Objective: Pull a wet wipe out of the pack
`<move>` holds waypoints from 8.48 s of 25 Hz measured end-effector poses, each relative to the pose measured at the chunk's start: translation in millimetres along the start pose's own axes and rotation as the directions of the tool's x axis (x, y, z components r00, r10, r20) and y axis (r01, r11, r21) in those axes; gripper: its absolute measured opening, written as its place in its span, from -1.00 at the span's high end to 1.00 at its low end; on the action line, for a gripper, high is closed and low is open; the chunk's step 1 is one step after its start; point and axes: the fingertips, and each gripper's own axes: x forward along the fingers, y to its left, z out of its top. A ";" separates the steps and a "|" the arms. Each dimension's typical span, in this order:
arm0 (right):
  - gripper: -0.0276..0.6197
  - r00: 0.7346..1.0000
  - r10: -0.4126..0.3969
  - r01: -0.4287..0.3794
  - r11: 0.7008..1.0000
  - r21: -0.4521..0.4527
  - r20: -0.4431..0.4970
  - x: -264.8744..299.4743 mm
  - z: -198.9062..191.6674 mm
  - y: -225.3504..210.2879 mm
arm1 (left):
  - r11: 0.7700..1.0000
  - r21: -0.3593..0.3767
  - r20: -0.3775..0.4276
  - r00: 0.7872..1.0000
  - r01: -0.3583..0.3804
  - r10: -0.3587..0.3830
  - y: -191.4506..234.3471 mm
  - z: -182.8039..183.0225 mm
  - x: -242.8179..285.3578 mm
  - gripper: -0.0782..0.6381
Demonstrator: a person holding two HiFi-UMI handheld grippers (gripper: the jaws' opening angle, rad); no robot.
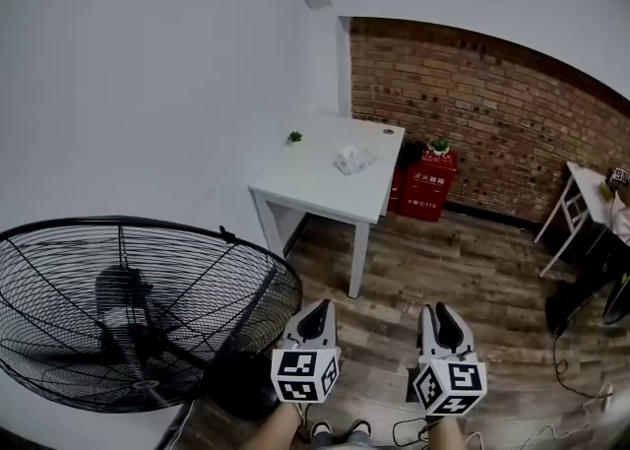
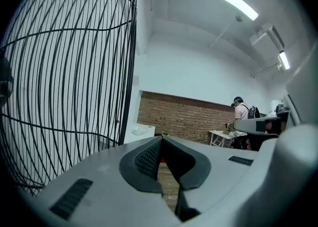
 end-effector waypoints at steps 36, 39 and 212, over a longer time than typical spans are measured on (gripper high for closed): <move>0.56 0.997 0.077 -0.077 0.997 0.030 -0.019 121.1 0.0 -121.6 | 0.989 -0.011 -0.003 0.989 -0.147 0.146 -17.3 -8.4 142.1 0.78; 0.56 0.994 0.104 -0.103 0.994 0.024 -0.038 151.0 1.3 -130.3 | 0.982 -0.027 -0.007 0.983 -0.185 0.185 -4.1 -5.6 164.3 0.78; 0.79 -0.243 0.230 -0.970 -0.031 0.242 -0.942 868.1 -188.6 -86.1 | 0.563 -0.184 -0.310 0.591 -0.806 0.745 371.0 -93.8 529.3 0.78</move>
